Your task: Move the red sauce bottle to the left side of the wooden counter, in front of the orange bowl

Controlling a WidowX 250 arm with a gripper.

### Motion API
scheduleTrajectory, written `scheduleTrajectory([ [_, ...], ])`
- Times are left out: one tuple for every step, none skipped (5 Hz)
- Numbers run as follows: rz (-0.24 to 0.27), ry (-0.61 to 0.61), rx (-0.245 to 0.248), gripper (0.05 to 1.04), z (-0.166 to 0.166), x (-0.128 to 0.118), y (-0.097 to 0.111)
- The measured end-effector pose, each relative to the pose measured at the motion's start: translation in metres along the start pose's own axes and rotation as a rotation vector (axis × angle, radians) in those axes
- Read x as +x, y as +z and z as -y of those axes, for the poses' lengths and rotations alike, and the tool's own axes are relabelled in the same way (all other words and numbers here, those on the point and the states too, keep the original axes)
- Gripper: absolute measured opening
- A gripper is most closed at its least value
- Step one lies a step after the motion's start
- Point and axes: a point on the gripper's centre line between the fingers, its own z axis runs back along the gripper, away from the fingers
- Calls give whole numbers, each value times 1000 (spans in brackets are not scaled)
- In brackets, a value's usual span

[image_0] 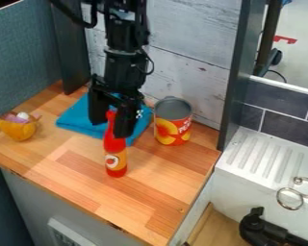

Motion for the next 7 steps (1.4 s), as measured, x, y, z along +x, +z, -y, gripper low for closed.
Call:
scheduleTrajectory([
  [11,0,2,689,0,2,0],
  [13,6,1,401,0,2,-2],
  [16,18,2,345,1,-5,5],
  [4,90,19,345,2,-24,25],
  [9,218,22,345,-18,-50,42],
  [-4,305,2,345,-44,-69,41],
  [-29,355,-5,345,-69,-83,31],
])
